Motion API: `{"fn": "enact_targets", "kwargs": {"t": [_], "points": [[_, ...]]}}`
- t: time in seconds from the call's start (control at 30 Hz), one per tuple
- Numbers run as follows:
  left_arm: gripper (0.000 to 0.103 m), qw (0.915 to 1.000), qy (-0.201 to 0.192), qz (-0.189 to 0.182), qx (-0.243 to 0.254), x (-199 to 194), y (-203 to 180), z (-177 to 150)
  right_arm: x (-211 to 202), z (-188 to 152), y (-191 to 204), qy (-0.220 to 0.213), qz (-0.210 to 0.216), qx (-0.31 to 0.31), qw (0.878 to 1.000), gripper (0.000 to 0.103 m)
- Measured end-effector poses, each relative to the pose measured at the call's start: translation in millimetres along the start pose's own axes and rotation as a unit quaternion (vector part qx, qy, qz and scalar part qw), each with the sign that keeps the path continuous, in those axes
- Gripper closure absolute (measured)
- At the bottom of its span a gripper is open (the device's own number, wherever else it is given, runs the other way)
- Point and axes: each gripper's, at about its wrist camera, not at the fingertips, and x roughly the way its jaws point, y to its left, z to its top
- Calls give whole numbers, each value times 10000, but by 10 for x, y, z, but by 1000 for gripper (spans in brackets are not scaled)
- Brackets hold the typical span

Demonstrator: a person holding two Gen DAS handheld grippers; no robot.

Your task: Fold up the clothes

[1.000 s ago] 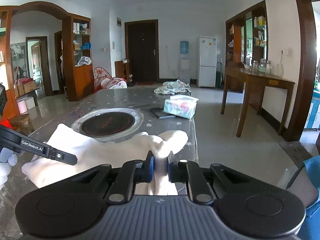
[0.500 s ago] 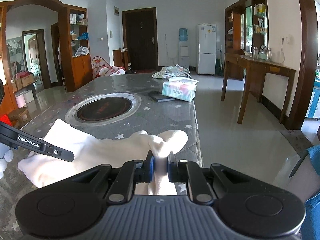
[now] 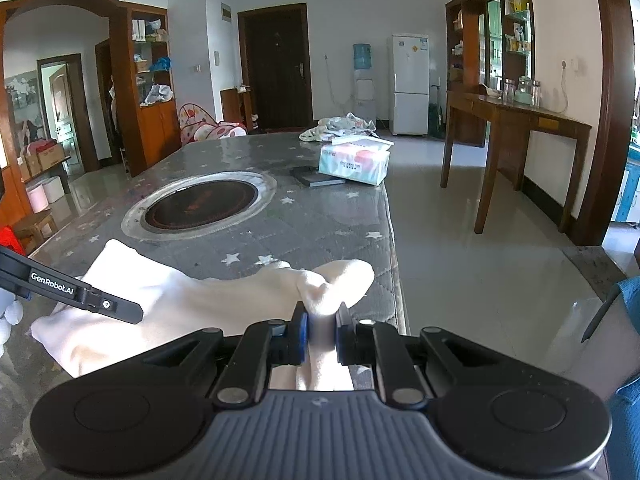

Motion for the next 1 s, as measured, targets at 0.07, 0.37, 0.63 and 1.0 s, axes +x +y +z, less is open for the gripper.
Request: {"fn": "enact_targets", "kwargs": {"t": [0.07,0.37,0.63,1.0], "points": [[81,10000,25,10,-15,23,13,-3,39,-6,-14,47,-13,29,10000,91],[74,9999,114,104,-13,97,60,-35,204,-41,-64,239,-138,87,9996,90],[54,9995,117,296,-77,99,164,-52,200,-30,-94,221,-231,42,9995,88],[44,9975,-50,706,-59,-19,333,-115,183,-164,154,402,186,-280,9986,71]]}}
